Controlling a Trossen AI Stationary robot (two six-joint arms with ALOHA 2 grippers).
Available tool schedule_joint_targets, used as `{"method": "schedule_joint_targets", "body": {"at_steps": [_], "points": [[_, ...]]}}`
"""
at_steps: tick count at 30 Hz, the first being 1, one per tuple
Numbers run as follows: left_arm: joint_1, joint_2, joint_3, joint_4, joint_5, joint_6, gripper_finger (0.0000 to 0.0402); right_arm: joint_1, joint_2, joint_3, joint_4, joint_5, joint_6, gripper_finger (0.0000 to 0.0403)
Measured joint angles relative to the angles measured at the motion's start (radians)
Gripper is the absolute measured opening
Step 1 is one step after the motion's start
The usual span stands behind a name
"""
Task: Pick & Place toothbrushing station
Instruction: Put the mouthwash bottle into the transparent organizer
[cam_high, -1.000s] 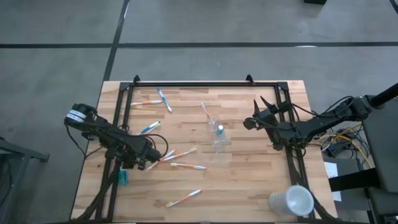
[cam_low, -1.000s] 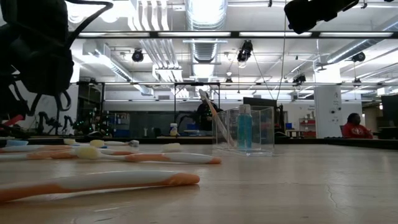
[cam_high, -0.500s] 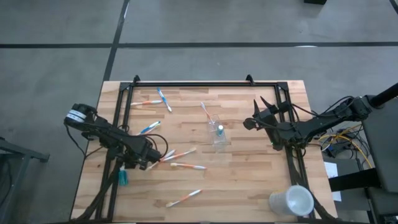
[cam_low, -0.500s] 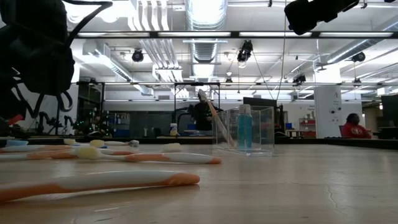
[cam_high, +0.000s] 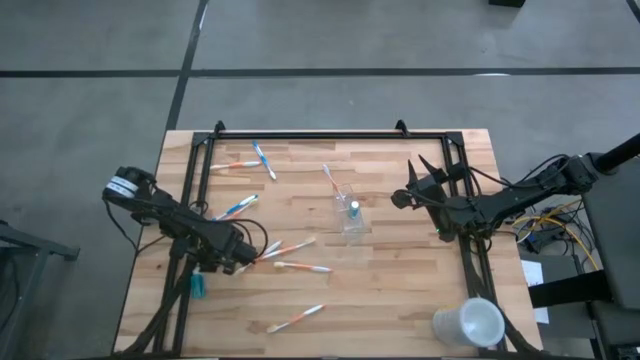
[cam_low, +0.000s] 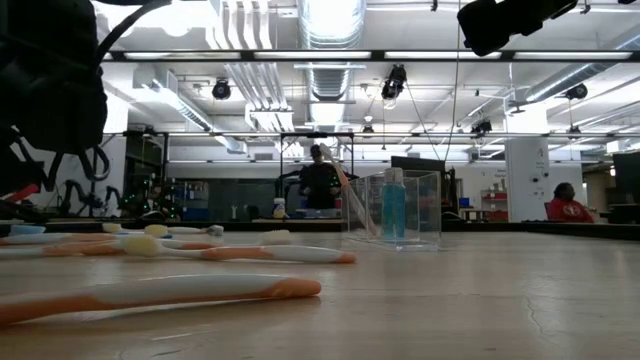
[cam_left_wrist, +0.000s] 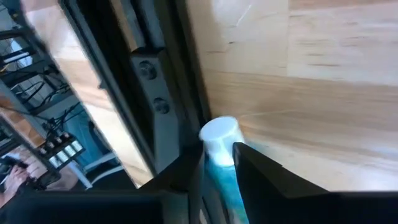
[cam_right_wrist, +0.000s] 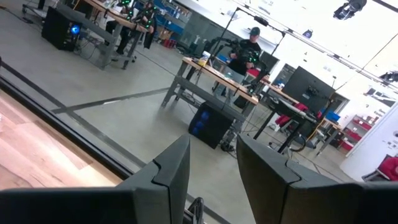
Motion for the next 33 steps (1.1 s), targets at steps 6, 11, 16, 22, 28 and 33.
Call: {"method": "schedule_joint_targets", "body": {"at_steps": [6, 11, 16, 22, 28, 33], "points": [[-0.002, 0.0, -0.004, 0.054, 0.005, -0.028, 0.0095, 0.0, 0.0, -0.002, 0.0, 0.0, 0.0, 0.0125], [-0.002, -0.001, -0.012, 0.062, 0.022, -0.03, 0.0095, 0.0, 0.0, -0.008, 0.0, 0.0, 0.0, 0.0125], [-0.004, 0.0, 0.006, 0.094, 0.04, -0.024, 0.0095, 0.0, 0.0, -0.01, 0.0, 0.0, 0.0, 0.0125], [-0.003, 0.0, 0.072, 0.113, -0.015, -0.022, 0.0094, 0.0, 0.0, -0.011, 0.0, 0.0, 0.0, 0.0125], [-0.003, 0.0, 0.173, 0.152, -0.191, -0.023, 0.0094, 0.0, 0.0, -0.011, 0.0, 0.0, 0.0, 0.0125], [-0.003, 0.001, 0.245, 0.288, -0.286, 0.008, 0.0094, 0.0, 0.0, -0.011, 0.0, 0.0, 0.0, 0.0125]]}}
